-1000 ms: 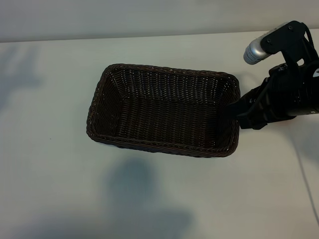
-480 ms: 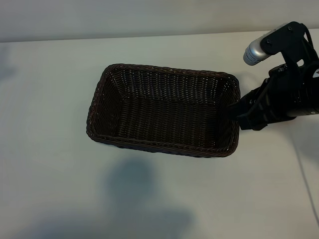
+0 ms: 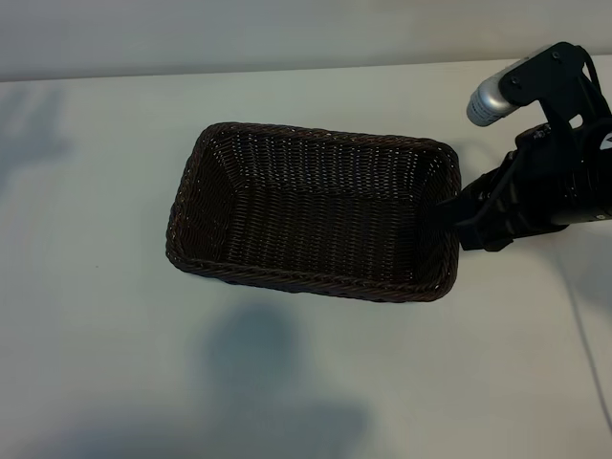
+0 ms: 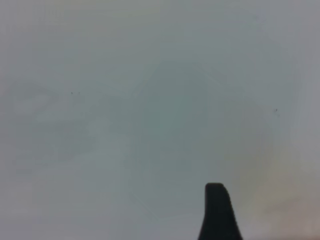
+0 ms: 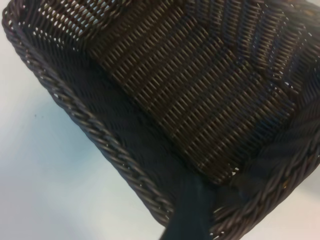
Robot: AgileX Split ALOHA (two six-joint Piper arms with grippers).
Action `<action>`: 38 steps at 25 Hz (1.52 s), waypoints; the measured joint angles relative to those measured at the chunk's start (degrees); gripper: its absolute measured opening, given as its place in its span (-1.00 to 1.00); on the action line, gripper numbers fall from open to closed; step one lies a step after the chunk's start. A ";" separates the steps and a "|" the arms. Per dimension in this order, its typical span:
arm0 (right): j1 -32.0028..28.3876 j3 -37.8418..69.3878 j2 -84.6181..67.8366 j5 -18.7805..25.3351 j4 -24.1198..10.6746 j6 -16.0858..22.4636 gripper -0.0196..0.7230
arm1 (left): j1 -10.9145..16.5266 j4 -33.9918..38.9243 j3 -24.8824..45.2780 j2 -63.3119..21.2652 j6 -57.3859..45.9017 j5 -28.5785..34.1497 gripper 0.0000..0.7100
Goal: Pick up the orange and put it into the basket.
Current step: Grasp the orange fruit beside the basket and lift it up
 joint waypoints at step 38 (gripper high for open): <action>0.00 0.00 0.00 -0.35 0.10 0.05 0.65 | 1.04 -0.18 1.47 -5.57 10.04 2.37 0.35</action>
